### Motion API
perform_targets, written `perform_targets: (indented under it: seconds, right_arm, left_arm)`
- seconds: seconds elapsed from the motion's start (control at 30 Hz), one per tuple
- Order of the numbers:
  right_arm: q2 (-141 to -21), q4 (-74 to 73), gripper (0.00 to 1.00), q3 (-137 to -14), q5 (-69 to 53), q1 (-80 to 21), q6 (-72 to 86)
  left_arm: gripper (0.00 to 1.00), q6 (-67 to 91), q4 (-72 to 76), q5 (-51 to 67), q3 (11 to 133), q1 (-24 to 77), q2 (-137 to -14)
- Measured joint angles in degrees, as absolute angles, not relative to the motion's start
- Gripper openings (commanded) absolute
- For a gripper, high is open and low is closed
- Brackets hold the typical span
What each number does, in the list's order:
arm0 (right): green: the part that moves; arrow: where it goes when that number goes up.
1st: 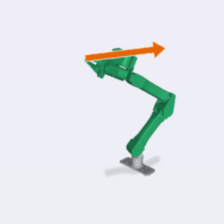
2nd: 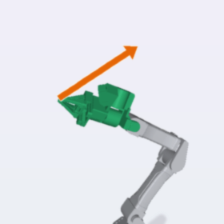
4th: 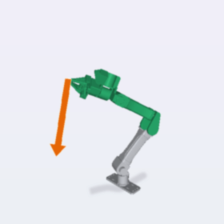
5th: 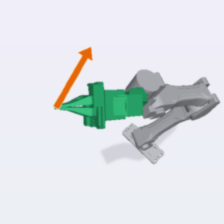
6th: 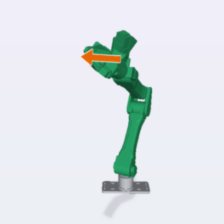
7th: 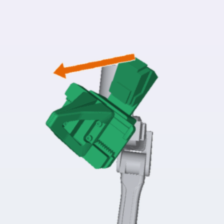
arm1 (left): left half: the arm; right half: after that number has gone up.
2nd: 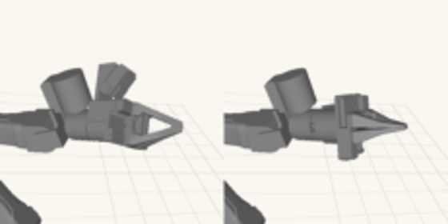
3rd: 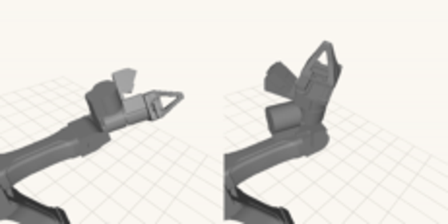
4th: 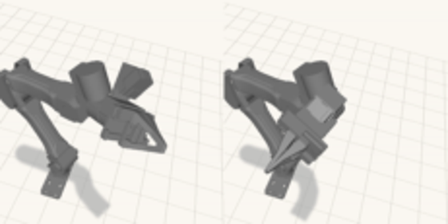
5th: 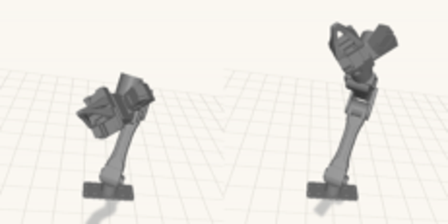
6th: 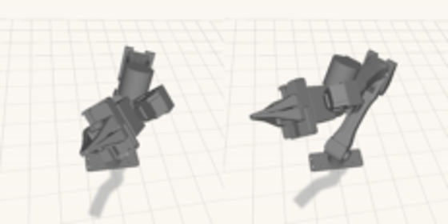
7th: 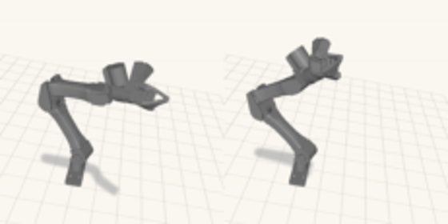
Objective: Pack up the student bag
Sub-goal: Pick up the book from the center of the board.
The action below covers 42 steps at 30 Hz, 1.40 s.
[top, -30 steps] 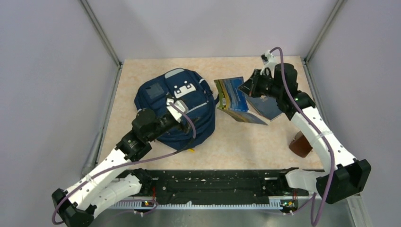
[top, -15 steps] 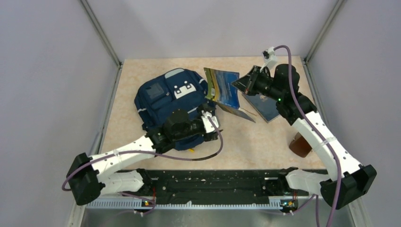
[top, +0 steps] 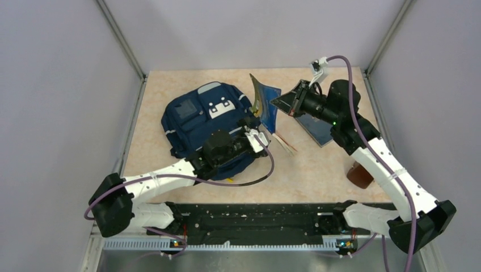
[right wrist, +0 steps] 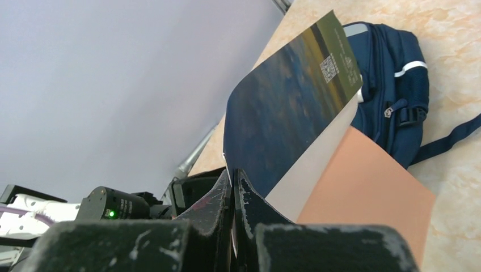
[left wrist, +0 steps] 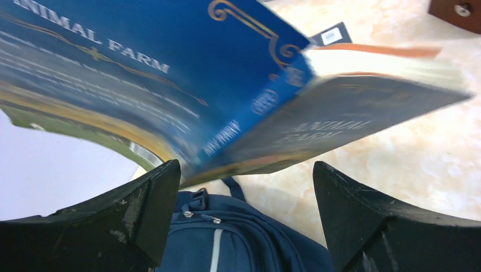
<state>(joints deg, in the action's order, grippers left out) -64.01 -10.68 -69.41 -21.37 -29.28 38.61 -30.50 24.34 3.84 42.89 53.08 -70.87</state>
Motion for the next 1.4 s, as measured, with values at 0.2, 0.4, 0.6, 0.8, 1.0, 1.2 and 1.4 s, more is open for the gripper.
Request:
perform_targets:
  seconds: [0.2, 0.4, 0.6, 0.8, 1.0, 1.2, 1.4]
  right_arm:
    - [-64.01, -9.87, 0.0, -68.42, -22.7, -30.28, 39.24]
    - [-64.14, -9.17, 0.0, -67.85, -23.46, -30.87, 39.75]
    - [-64.27, -7.44, 0.0, -66.46, -24.14, -31.83, 40.77]
    - [-64.64, -5.5, 0.0, -64.75, -24.08, -32.38, 41.58]
    - [-65.17, -3.36, 0.0, -63.35, -23.73, -32.49, 41.93]
    - [-69.08, -1.91, 0.44, -62.28, -19.62, -32.64, 40.23]
    - [-74.15, -2.72, 0.84, -61.41, -15.73, -32.64, 34.15]
  left_arm:
    - [0.91, -31.46, 29.28, 0.3, 41.56, 53.08, -71.09]
    - [0.49, -31.14, 30.89, 0.56, 41.56, 53.06, -72.38]
    - [0.16, -29.87, 31.27, 1.87, 41.56, 53.04, -73.3]
    - [0.0, -28.64, 31.31, 3.44, 41.56, 53.6, -74.02]
    - [0.0, -26.26, 30.7, 3.25, 41.06, 53.58, -73.71]
    - [0.0, -20.67, 24.29, 0.23, 40.66, 53.58, -72.64]
    - [0.0, -14.48, 18.72, -5.13, 40.69, 53.52, -71.55]
